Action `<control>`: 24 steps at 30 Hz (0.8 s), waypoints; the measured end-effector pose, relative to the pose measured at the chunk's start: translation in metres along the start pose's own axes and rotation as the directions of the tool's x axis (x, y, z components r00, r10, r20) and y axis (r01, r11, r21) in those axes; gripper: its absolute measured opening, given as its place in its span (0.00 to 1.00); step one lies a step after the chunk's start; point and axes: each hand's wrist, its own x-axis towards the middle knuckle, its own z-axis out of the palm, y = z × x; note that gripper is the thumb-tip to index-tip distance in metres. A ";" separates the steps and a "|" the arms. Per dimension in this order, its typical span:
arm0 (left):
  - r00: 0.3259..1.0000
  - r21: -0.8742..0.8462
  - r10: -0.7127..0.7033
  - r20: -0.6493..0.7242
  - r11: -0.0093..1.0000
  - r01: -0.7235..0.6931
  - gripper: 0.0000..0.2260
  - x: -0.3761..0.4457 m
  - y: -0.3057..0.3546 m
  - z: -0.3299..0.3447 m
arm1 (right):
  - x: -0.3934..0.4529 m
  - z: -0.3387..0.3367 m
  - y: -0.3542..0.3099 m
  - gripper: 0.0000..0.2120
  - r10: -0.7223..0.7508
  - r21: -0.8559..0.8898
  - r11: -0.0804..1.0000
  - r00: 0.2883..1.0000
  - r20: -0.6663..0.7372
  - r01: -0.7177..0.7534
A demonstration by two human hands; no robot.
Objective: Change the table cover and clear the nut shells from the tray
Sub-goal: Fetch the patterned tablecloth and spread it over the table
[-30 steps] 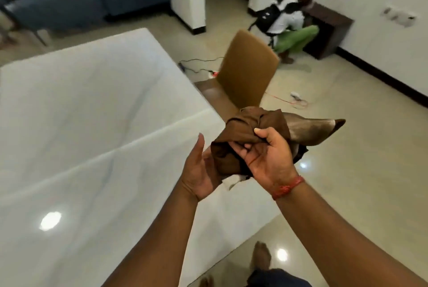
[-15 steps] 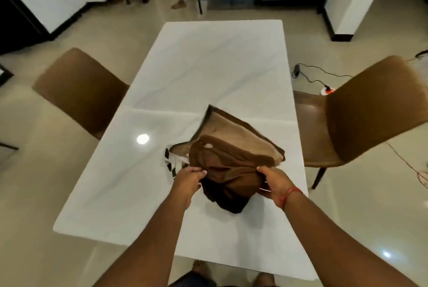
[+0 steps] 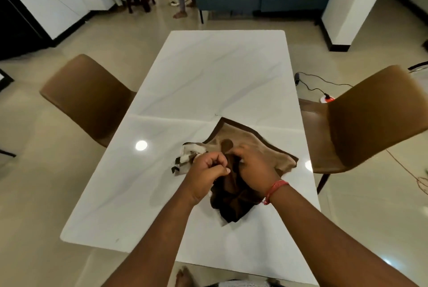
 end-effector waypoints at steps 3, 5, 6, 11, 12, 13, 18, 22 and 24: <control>0.998 0.072 -0.068 -0.002 0.995 0.068 0.14 0.001 -0.002 -0.023 | 0.009 -0.015 -0.027 0.17 0.122 0.174 0.981 0.963 -0.241 -0.080; 0.993 0.221 -0.081 0.086 0.973 0.060 0.25 0.005 0.001 -0.039 | 0.018 -0.025 -0.051 0.19 0.098 0.206 0.978 0.958 -0.269 -0.042; 0.989 0.276 -0.065 0.131 0.961 0.026 0.23 0.007 0.005 -0.044 | 0.022 -0.029 -0.064 0.19 0.065 0.181 0.983 0.962 -0.265 -0.017; 0.997 0.537 0.046 0.054 0.841 -0.068 0.19 0.027 0.032 -0.069 | 0.044 -0.058 -0.108 0.13 -0.025 0.082 0.996 0.973 -0.229 0.045; 0.995 0.584 0.057 0.080 0.806 -0.093 0.20 0.028 0.040 -0.074 | 0.048 -0.066 -0.113 0.14 -0.032 0.034 0.999 0.978 -0.206 0.040; 0.991 0.647 0.065 0.121 0.751 -0.128 0.21 0.027 0.049 -0.078 | 0.051 -0.074 -0.117 0.14 -0.045 -0.026 0.999 0.982 -0.185 0.041; 0.962 0.845 0.139 0.234 0.460 -0.272 0.20 0.022 0.096 -0.088 | 0.059 -0.111 -0.134 0.11 -0.096 -0.231 0.969 0.995 -0.031 0.086; 0.946 0.930 0.117 0.302 0.183 -0.319 0.19 0.016 0.134 -0.075 | 0.060 -0.141 -0.140 0.11 -0.084 -0.308 0.946 0.994 0.067 0.101; 0.959 0.951 0.065 0.275 0.128 -0.282 0.20 0.013 0.148 -0.067 | 0.061 -0.151 -0.140 0.12 -0.053 -0.313 0.946 0.993 0.102 0.083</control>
